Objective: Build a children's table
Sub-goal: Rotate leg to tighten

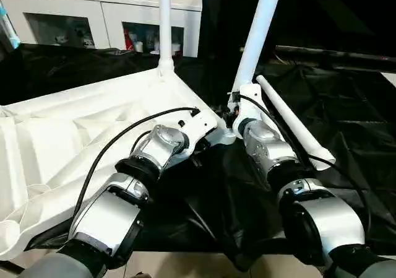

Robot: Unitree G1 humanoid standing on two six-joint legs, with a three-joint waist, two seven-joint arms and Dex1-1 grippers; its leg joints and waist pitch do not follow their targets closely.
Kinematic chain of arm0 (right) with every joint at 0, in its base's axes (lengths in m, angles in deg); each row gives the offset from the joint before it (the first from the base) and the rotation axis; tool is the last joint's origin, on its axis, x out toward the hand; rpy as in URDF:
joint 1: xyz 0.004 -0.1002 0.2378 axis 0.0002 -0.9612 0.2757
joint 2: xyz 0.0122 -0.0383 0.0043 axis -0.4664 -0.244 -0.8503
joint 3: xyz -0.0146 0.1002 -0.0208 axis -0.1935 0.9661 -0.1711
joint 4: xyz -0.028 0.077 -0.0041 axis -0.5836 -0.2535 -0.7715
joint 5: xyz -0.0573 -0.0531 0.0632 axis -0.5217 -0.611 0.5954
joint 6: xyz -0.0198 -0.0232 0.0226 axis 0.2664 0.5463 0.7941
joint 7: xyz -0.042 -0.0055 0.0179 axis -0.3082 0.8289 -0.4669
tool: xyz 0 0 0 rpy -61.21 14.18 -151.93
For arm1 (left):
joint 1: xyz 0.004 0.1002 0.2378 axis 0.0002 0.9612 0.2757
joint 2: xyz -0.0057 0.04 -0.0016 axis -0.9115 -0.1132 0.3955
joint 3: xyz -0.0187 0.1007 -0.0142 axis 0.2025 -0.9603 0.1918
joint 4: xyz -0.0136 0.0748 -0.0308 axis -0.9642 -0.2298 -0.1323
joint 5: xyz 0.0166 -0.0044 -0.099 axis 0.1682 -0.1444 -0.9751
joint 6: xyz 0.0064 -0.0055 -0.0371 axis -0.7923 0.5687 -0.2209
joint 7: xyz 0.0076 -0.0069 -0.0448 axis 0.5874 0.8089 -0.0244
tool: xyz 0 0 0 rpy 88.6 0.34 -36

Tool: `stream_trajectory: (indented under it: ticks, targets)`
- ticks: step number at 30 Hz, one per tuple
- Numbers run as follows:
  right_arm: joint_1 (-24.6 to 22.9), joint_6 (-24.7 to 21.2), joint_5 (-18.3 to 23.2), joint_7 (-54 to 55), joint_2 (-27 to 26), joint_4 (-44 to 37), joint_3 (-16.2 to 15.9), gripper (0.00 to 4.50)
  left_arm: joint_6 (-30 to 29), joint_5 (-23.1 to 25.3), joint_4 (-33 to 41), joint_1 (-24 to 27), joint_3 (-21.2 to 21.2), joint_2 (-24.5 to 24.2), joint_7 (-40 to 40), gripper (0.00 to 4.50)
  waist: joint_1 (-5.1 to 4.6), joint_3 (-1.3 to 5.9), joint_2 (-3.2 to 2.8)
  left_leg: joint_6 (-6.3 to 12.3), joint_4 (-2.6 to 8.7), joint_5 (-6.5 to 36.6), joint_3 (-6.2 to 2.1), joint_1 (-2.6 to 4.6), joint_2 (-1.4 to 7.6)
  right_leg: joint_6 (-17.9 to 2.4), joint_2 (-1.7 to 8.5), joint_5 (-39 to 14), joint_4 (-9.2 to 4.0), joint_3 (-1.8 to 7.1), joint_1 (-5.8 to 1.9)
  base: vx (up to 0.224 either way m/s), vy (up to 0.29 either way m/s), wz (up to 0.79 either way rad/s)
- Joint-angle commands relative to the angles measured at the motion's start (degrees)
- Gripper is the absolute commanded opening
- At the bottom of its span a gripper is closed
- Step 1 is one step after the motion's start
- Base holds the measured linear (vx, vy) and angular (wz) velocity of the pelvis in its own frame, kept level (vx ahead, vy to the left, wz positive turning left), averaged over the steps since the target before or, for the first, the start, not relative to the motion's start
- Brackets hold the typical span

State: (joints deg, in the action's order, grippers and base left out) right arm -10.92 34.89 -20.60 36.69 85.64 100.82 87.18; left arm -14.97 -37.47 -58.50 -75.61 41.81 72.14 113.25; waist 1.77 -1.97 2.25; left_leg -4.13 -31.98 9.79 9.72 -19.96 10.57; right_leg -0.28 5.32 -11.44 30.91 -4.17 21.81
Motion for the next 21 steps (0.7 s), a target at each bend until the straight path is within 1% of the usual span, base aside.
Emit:
stream_trajectory:
  ticks: [1,3,4,5,6,8,9,10,11,12,13,14,15,16,17,18,19,20,21]
  targets:
    - [-3.8,-7.2,-1.0,-2.8,-3.0,7.4,-2.1,1.88,1.5,0.6,-0.3,-2.0,0.1,0.7,-2.0,0.0,-0.79,1.41,-0.54,-0.78,4.66,37.1,-1.76,2.13,1.94,-2.3,3.3,-36.2,-5.95,0.75,1.08,0.0,0.0,0.0]
    - [-3.4,-7.1,-1.5,-3.5,-2.8,7.4,-2.3,1.88,1.8,0.6,-0.2,-2.0,0.0,0.5,-1.3,0.0,-0.85,1.35,-0.64,-0.76,4.63,37.6,-1.8,2.27,1.91,-2.1,3.28,-36.8,-6.11,0.62,1.19,0.0,0.0,0.0]
    - [-3.3,-7.1,-1.6,-3.6,-2.7,7.4,-2.3,1.88,1.8,0.6,-0.2,-2.0,0.0,0.5,-1.3,0.0,-0.9,1.34,-0.64,-0.78,4.67,37.7,-1.86,2.2,1.92,-2.0,3.3,-36.8,-6.09,0.56,1.12,0.0,0.0,0.0]
    - [-3.1,-6.9,-1.5,-4.8,-2.5,7.4,-2.2,2.23,1.9,0.6,0.0,-2.0,0.0,0.4,-1.0,0.0,-0.91,1.31,-0.67,-0.8,4.75,37.9,-1.9,2.13,1.95,-1.9,3.26,-36.8,-6.13,0.49,1.05,0.0,0.0,0.0]
    - [-3.1,-6.9,-1.5,-4.9,-2.5,7.4,-2.2,2.44,2.0,0.6,0.0,-2.0,0.0,0.4,-1.0,0.0,-0.92,1.31,-0.71,-0.8,4.74,38.1,-1.91,2.19,1.95,-1.8,3.28,-36.9,-6.17,0.44,1.09,0.0,0.0,0.0]
    - [-2.5,-6.2,-0.9,-5.9,-2.2,7.3,-1.4,2.44,2.4,0.7,0.3,-1.9,-0.2,0.1,-0.3,0.0,-1.11,1.29,-1.05,-0.98,4.96,39.0,-2.1,2.12,2.0,-2.1,3.13,-36.1,-6.08,0.32,0.92,0.0,0.0,0.0]
    - [-2.4,-6.2,-0.9,-6.0,-2.2,7.3,-1.3,2.72,2.4,0.7,0.3,-1.9,-0.2,0.0,-0.3,0.0,-1.07,1.3,-1.14,-0.99,5.19,38.9,-2.08,1.84,2.15,-2.0,3.4,-35.3,-6.2,0.21,0.63,0.0,0.0,0.0]
    - [-2.3,-6.1,-0.8,-6.1,-2.2,7.3,-1.1,2.8,2.4,0.7,0.4,-1.9,-0.2,0.0,-0.2,0.0,-1.32,1.36,-1.0,-1.02,5.21,38.7,-2.25,1.62,2.15,-2.2,3.28,-34.8,-5.91,0.03,0.3,0.0,0.0,0.0]
    - [-1.8,-5.0,-0.2,-7.1,-2.1,7.1,-0.5,2.87,2.6,0.7,0.7,-1.7,-0.3,-0.3,0.3,0.0,-1.23,1.37,-1.25,-0.96,5.38,38.9,-2.14,1.77,2.31,-2.6,3.29,-33.6,-5.96,-0.14,0.19,0.0,0.0,0.0]
    - [-1.8,-4.8,-0.1,-7.2,-2.0,7.0,-0.4,2.87,2.7,0.7,0.8,-1.7,-0.3,-0.3,0.4,0.0,-1.17,1.35,-1.37,-0.91,5.33,39.1,-2.1,1.87,2.3,-2.8,3.4,-33.2,-6.02,-0.19,0.27,0.0,0.0,0.0]
    - [-1.5,-4.0,0.2,-7.9,-1.9,6.8,0.0,2.94,2.9,0.8,1.1,-1.6,-0.4,-0.5,0.8,0.0,-1.29,1.12,-1.43,-0.96,5.33,39.7,-2.08,1.95,2.3,-2.8,3.4,-33.7,-6.29,-0.48,0.41,0.0,0.0,0.0]
    - [-1.4,-3.8,0.2,-8.2,-1.8,6.8,0.0,3.05,2.9,0.8,1.1,-1.6,-0.5,-0.5,0.9,0.0,-1.33,1.07,-1.43,-0.99,5.23,40.0,-2.06,2.07,2.28,-2.7,3.45,-34.2,-6.42,-0.66,0.45,0.0,0.0,0.0]
    - [-1.2,-3.4,0.2,-8.8,-1.7,6.7,0.0,3.17,3.1,0.8,1.3,-1.5,-0.5,-0.6,1.1,0.0,-1.35,1.0,-1.39,-0.92,5.08,40.3,-2.01,2.36,2.24,-2.4,3.52,-35.1,-6.71,-0.93,0.6,0.0,0.0,0.0]
    - [-1.0,-3.1,0.1,-9.2,-1.6,6.6,0.0,3.25,3.2,0.8,1.3,-1.5,-0.5,-0.7,1.3,0.0,-1.41,0.98,-1.4,-0.76,4.98,40.1,-2.0,2.45,2.24,-2.2,3.6,-35.6,-6.88,-1.22,0.5,0.0,0.0,0.0]
    - [-0.8,-2.7,-0.1,-9.6,-1.4,6.6,-0.1,3.32,3.4,0.8,1.4,-1.4,-0.6,-0.9,1.6,0.0,-1.39,0.93,-1.56,-0.68,5.0,39.9,-2.01,2.5,2.3,-2.0,3.65,-35.7,-6.93,-1.42,0.37,0.0,0.0,0.0]
    - [-0.7,-2.5,-0.2,-9.9,-1.3,6.5,-0.1,3.4,3.5,0.8,1.5,-1.4,-0.6,-1.0,1.7,0.0,-1.46,0.91,-1.57,-0.63,5.03,39.9,-2.0,2.44,2.31,-2.1,3.64,-35.4,-6.95,-1.5,0.26,0.0,0.0,0.0]
    - [-0.5,-2.0,-0.2,-10.5,-1.1,6.3,-0.1,3.61,3.9,0.9,1.9,-1.2,-0.8,-1.2,2.1,0.0,-1.48,0.87,-1.74,-0.67,5.21,40.0,-2.06,2.34,2.44,-2.2,3.63,-34.8,-6.83,-1.57,0.05,0.0,0.0,0.0]
    - [-0.3,-1.5,-0.2,-11.3,-0.9,6.1,-0.1,3.61,4.3,0.9,2.1,-1.1,-0.9,-1.5,2.5,0.0,-1.47,0.86,-1.7,-0.7,5.26,40.1,-2.06,2.37,2.5,-2.3,3.67,-34.5,-6.86,-1.63,0.02,0.0,0.0,0.0]
    - [-0.1,-0.7,-0.3,-12.3,-0.5,5.7,-0.3,3.7,4.7,0.9,2.5,-0.8,-1.0,-1.9,3.0,0.0,-1.44,0.93,-1.74,-0.61,5.45,39.8,-2.07,2.01,2.68,-2.8,3.77,-32.6,-6.41,-1.61,-0.46,0.0,0.0,0.0]
